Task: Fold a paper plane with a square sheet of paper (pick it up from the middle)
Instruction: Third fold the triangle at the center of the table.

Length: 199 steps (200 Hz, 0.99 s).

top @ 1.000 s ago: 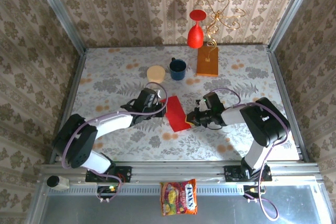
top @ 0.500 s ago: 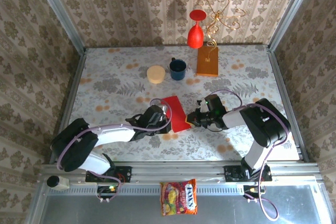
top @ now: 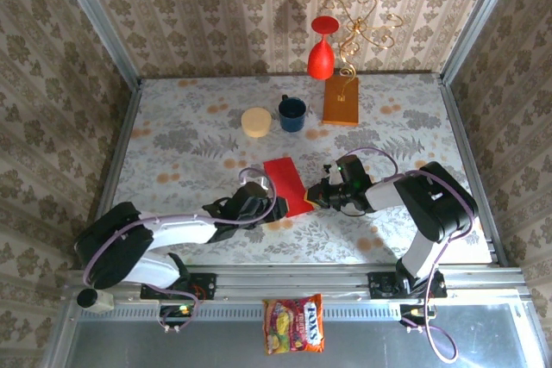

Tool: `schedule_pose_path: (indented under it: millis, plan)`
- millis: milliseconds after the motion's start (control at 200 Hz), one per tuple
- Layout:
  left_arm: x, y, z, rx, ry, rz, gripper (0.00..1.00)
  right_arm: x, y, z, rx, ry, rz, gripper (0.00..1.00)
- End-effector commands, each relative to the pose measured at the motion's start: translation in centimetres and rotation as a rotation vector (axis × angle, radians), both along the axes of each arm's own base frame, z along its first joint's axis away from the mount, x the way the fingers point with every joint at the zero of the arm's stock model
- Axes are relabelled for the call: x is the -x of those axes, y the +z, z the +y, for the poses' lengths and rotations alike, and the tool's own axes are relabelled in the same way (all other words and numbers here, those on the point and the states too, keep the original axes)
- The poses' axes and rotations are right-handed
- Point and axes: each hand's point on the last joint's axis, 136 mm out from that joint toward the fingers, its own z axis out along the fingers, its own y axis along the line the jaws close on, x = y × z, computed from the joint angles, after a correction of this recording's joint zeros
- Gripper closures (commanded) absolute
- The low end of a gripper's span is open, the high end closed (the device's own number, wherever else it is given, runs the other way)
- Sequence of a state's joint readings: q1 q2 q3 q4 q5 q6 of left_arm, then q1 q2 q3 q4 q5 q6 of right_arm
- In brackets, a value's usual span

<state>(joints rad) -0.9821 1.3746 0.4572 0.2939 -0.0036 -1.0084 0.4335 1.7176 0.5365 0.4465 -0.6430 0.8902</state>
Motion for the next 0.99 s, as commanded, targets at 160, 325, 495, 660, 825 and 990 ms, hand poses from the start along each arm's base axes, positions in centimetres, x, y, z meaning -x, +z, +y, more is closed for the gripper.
schedule_pose_path:
  millis: [160,325,495,660,825,990]
  plan:
    - [-2.2,-0.5,-1.2,0.019,0.04,-0.001,0.46,1.7,-2.1,-1.2,0.07,-0.018,0.095,1.0]
    - [-4.0,-0.1,-1.7,0.029,0.042,-0.016,0.46,1.8,-2.1,-1.3,0.07,-0.018,0.095,1.0]
    - [-5.1,0.2,-1.4,0.024,0.038,-0.027,0.57,1.8,-2.0,-1.3,0.073,-0.013,0.096,1.0]
    - [-5.3,0.0,-0.9,0.009,0.023,-0.024,0.78,1.7,-1.8,-1.2,0.077,-0.005,0.09,1.0]
    - [-5.1,-0.5,-0.3,-0.021,0.002,-0.013,0.9,1.1,-0.7,-0.9,0.076,0.012,0.067,1.0]
    - [-5.0,-0.9,0.5,-0.041,0.0,-0.002,0.99,0.6,2.0,-0.7,0.082,0.042,0.004,0.88]
